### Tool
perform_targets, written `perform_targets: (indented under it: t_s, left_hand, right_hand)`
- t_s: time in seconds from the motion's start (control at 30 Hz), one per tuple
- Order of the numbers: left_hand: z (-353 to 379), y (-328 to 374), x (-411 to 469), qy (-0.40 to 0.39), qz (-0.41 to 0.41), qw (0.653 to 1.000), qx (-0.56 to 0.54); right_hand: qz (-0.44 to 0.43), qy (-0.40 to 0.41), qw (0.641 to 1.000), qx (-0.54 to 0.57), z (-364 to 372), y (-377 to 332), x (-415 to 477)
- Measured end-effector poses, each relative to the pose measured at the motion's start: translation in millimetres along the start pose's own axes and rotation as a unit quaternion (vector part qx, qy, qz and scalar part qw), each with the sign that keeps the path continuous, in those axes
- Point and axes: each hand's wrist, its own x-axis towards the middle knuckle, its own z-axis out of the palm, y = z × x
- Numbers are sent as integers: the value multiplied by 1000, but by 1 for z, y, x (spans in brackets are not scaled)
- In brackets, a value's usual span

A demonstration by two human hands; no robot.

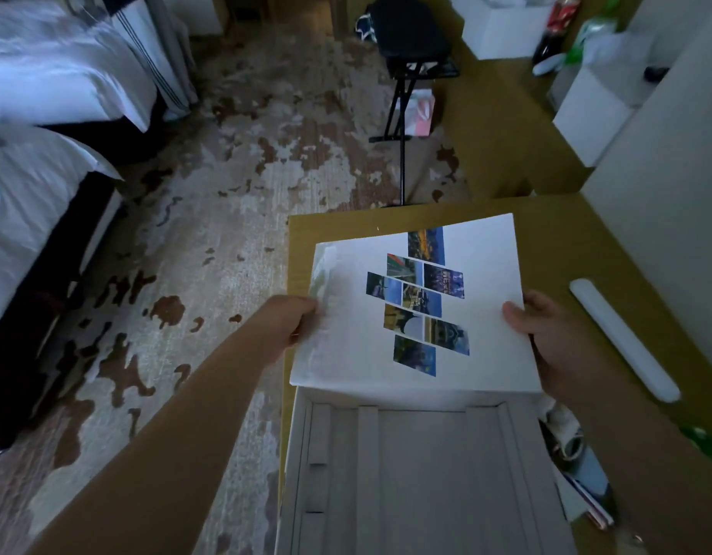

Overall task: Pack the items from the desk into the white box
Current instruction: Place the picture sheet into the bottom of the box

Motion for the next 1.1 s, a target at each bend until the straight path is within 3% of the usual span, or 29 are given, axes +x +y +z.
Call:
perform_targets:
  t_s: [0.17,0.3,0.47,0.6,0.83,1.1]
  left_hand:
    - [24,-1,-38,66,23,996,-59]
    - [44,-20,-67,119,105,987,17]
    - [53,-50,-93,133,132,976,107]
    - [45,-76,-111,103,120,968,197]
    - [47,-115,-130,67,11,969,237]
    - [55,-118,-133,51,-32,928,368]
  right_hand:
    - [0,17,1000,6,-32,16,-42]
    - [11,45,999,-25,-52,32,-70]
    - [89,93,989,-67,-59,54,-96]
    - [66,121,978,-159,-57,68,-110]
    - [1,135,906,-402,-32,81,-132]
    - [16,122,881,-457,-5,85,-146]
